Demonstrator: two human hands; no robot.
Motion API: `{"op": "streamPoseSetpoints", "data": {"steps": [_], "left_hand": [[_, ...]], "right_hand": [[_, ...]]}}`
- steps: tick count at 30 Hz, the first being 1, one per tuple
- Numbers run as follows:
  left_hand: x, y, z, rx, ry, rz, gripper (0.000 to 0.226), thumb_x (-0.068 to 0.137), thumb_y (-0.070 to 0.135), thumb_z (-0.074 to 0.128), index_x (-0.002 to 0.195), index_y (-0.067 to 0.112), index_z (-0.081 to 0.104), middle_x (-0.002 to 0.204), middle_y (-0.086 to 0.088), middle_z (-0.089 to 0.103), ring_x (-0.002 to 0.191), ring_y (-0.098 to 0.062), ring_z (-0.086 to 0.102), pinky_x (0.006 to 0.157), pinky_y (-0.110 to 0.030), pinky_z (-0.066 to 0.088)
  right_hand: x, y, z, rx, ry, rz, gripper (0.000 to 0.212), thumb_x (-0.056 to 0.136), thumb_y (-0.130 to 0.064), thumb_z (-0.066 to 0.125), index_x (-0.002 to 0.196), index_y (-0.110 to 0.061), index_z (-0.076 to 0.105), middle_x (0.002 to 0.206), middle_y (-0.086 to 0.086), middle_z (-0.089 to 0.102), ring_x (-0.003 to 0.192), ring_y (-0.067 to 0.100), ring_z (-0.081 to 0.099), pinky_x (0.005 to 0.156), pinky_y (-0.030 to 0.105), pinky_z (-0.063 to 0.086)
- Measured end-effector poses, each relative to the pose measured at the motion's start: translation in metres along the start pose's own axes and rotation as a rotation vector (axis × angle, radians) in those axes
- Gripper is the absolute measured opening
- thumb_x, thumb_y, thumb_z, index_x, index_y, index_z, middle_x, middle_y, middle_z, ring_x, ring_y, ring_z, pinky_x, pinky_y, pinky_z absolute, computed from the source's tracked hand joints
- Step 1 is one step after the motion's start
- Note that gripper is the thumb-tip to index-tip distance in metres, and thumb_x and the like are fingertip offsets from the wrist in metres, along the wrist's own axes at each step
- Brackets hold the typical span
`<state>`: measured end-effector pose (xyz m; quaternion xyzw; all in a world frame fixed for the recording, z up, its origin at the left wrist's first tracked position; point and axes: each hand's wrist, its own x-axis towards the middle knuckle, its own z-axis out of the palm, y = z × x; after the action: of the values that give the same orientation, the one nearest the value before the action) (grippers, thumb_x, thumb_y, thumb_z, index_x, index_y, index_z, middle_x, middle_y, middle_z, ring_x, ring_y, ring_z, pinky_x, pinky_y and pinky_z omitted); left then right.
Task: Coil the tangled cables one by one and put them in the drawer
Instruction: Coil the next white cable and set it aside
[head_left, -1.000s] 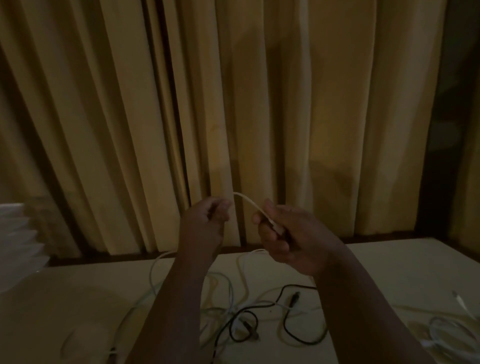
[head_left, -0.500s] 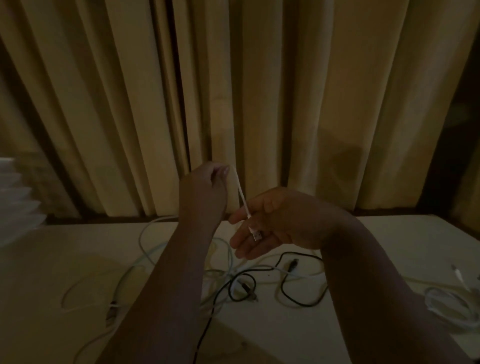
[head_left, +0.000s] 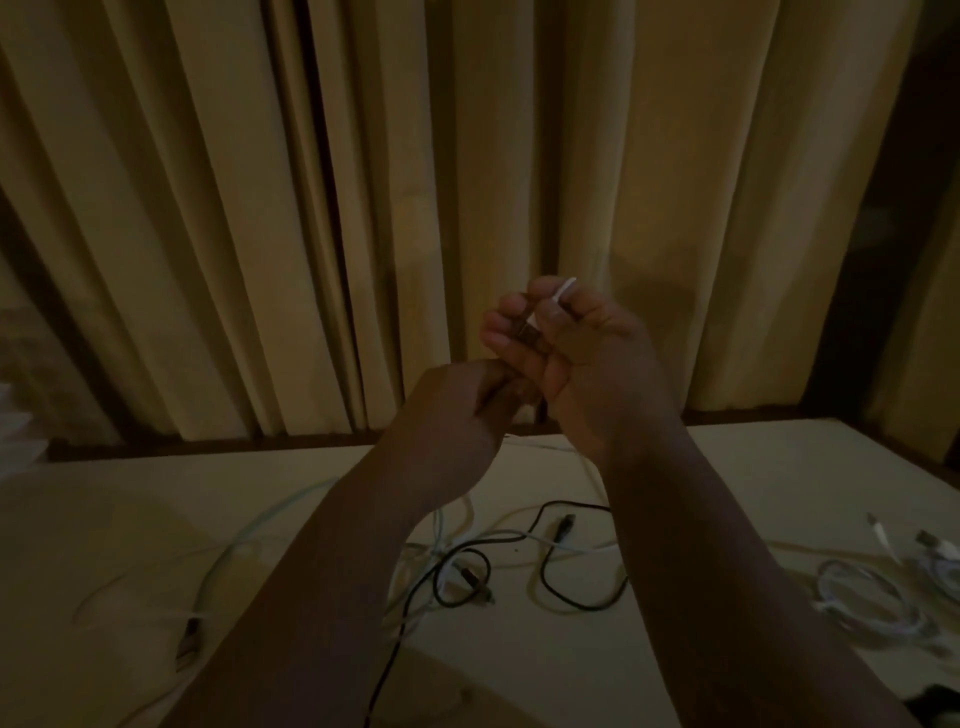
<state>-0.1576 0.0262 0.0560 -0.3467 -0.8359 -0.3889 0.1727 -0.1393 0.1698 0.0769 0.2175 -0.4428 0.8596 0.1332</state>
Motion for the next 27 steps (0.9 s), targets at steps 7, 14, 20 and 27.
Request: {"op": "streamPoseSetpoints", "data": {"steps": [7, 14, 20, 27], "left_hand": [[-0.001, 0.002, -0.008, 0.189, -0.266, -0.172, 0.024, 0.102, 0.033, 0.052, 0.085, 0.031, 0.068, 0.062, 0.01, 0.055, 0.049, 0.0, 0.049, 0.045, -0.016, 0.034], [-0.008, 0.004, -0.046, 0.389, -0.196, -0.147, 0.019, 0.097, 0.035, 0.06, 0.083, 0.029, 0.07, 0.079, 0.014, 0.065, 0.074, 0.0, 0.059, 0.06, -0.019, 0.04], [-0.006, 0.001, -0.058, 0.311, 0.05, 0.028, 0.016, 0.098, 0.025, 0.06, 0.086, 0.028, 0.07, 0.071, 0.015, 0.056, 0.07, 0.007, 0.053, 0.055, -0.012, 0.032], [-0.004, 0.002, -0.06, 0.216, 0.269, 0.13, 0.012, 0.097, 0.021, 0.06, 0.092, 0.022, 0.07, 0.081, 0.015, 0.058, 0.076, 0.005, 0.055, 0.062, -0.006, 0.036]], "right_hand": [[0.006, 0.014, -0.016, -0.496, 0.141, -0.152, 0.032, 0.103, 0.004, 0.039, 0.092, -0.011, 0.065, 0.101, 0.013, 0.073, 0.099, 0.023, 0.074, 0.092, 0.039, 0.059], [0.005, 0.011, -0.035, -1.203, -0.079, 0.082, 0.026, 0.102, -0.006, 0.046, 0.088, -0.016, 0.066, 0.088, -0.002, 0.068, 0.081, 0.012, 0.064, 0.076, 0.033, 0.055], [0.001, 0.024, -0.021, -1.076, -0.224, 0.259, 0.034, 0.099, -0.022, 0.048, 0.075, -0.007, 0.067, 0.065, -0.006, 0.06, 0.067, 0.014, 0.054, 0.068, 0.038, 0.044], [-0.003, 0.015, -0.003, -0.732, -0.323, 0.341, 0.075, 0.088, -0.078, 0.017, 0.061, -0.017, 0.053, 0.054, 0.005, 0.044, 0.052, 0.023, 0.039, 0.062, 0.032, 0.042]]}}
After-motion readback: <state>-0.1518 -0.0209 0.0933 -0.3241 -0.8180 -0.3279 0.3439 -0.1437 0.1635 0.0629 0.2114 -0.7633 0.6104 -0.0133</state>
